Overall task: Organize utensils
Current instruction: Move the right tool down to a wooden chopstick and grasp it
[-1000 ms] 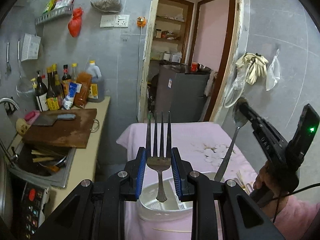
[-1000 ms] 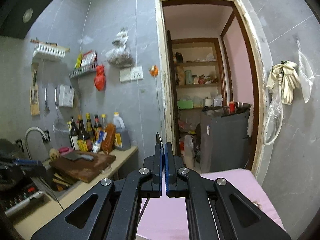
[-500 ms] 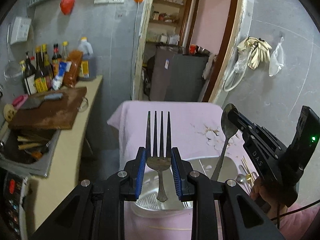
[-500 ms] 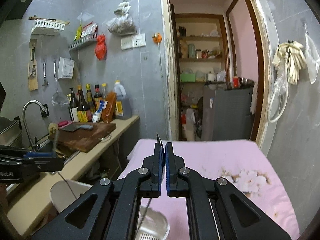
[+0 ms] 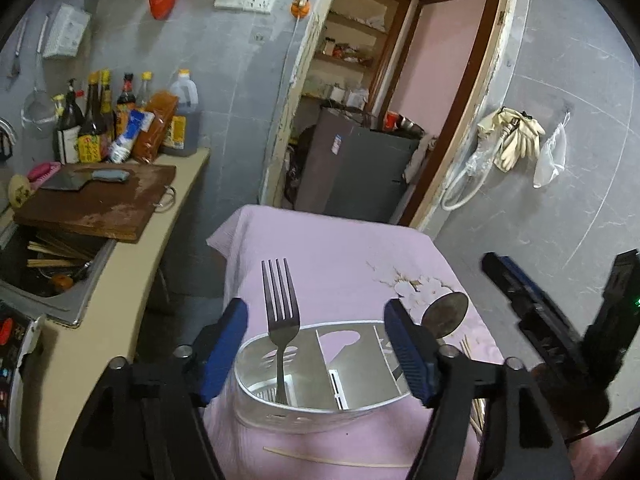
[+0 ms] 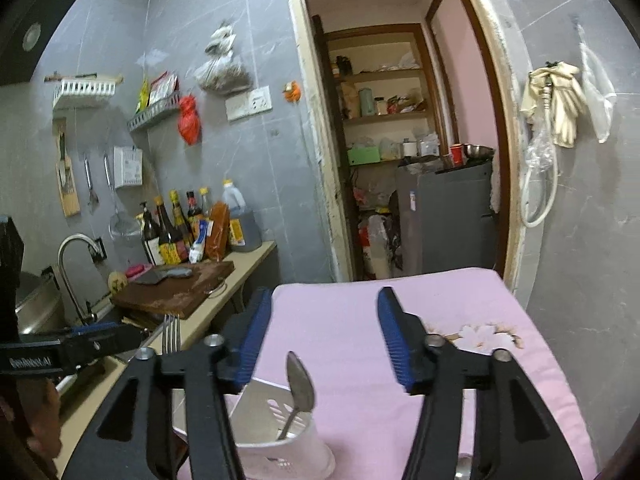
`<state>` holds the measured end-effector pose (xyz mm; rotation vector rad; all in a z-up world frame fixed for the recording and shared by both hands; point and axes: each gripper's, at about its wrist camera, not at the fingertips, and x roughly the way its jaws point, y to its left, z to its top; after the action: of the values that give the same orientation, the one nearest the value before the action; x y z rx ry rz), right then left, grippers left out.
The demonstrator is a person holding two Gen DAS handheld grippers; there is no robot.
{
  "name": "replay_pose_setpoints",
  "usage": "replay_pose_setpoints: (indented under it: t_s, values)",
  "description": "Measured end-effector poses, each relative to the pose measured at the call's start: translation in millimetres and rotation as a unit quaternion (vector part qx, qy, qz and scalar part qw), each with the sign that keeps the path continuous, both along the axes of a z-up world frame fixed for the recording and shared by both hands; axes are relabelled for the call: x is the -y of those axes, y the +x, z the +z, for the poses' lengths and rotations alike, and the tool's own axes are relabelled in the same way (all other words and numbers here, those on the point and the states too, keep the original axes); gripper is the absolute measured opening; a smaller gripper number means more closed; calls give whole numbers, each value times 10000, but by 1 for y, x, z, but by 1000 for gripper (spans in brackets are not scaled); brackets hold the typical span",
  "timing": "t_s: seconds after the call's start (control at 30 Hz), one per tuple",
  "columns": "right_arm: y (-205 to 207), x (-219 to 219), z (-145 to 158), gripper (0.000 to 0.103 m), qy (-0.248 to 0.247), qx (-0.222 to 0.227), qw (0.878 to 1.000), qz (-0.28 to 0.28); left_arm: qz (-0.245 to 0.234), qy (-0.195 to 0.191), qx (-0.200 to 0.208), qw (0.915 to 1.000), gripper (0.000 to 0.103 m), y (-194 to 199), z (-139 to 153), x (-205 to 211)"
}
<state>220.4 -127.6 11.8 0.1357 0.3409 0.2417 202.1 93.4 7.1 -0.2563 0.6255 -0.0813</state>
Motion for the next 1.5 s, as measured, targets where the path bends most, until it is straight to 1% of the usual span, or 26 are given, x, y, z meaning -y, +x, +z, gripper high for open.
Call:
replay_pose_setpoints:
  t_s: [0.03, 0.07, 0.13, 0.2, 0.23, 0.33, 0.4, 0.5, 0.57, 0.73, 0.83, 0.93, 1.1, 1.2, 1.27, 1.3, 1.33, 1.37, 1.43, 1.47, 1.5]
  values:
    - [-3, 5, 3, 61, 12, 10, 10000, -20, 62, 71, 60, 9999, 76, -5, 1, 5]
    - [-7, 11, 5, 63, 16, 22, 10000, -40, 101, 109, 88, 9999, 80, -6, 3, 8]
    - [-15, 22, 9, 74, -1, 58, 10000, -79, 203, 182, 143, 9995, 83, -13, 4, 14]
    - [-22, 32, 12, 82, -29, 87, 9999, -107, 328, 239, 176, 9990, 91, -20, 4, 22]
    - [-26, 38, 12, 86, -61, 101, 9999, -123, 399, 256, 202, 9987, 91, -24, 3, 26]
    - [-36, 53, 14, 93, -163, 154, 9996, -190, 596, 270, 268, 9975, 92, -36, 2, 39]
    - [-44, 64, 13, 96, -277, 202, 9991, -245, 729, 316, 319, 9963, 93, -44, 1, 47]
    - [-51, 76, 11, 99, -353, 212, 9988, -261, 932, 472, 483, 9934, 98, -56, -1, 62]
    - [-56, 86, 7, 100, -450, 179, 9985, -236, 1055, 581, 555, 9912, 99, -62, -2, 73]
    - [-58, 105, -5, 101, -613, -6, 9980, -124, 1277, 704, 534, 9879, 99, -71, -10, 92]
    - [-53, 116, -17, 101, -737, -205, 9971, -9, 1412, 735, 391, 9865, 100, -74, -20, 101]
    - [-45, 126, -34, 101, -823, -467, 9954, 150, 1583, 716, 140, 9847, 100, -74, -36, 108]
    - [-25, 132, -67, 101, -798, -990, 9903, 552, 1796, 449, -478, 9815, 100, -63, -66, 114]
    - [-15, 127, -85, 100, -798, -1204, 9865, 772, 1936, 290, -809, 9773, 100, -57, -82, 114]
    - [-10, 122, -96, 98, -796, -1296, 9840, 925, 2010, 177, -1016, 9741, 100, -52, -93, 114]
    - [-7, 119, -103, 90, -819, -1369, 9819, 1023, 2047, 105, -1085, 9728, 100, -50, -97, 113]
    - [-3, 115, -108, 81, -839, -1442, 9797, 1109, 2085, 74, -1123, 9715, 100, -49, -100, 113]
    - [-1, 112, -112, 76, -858, -1501, 9780, 1167, 2113, 42, -1179, 9703, 98, -46, -104, 112]
    - [3, 104, -121, 63, -920, -1642, 9735, 1296, 2143, 7, -1342, 9675, 91, -41, -113, 110]
    - [7, 100, -126, 59, -940, -1722, 9709, 1372, 2158, 10, -1422, 9660, 85, -39, -116, 110]
    - [10, 96, -131, 53, -966, -1814, 9681, 1435, 2175, 0, -1524, 9641, 83, -36, -120, 109]
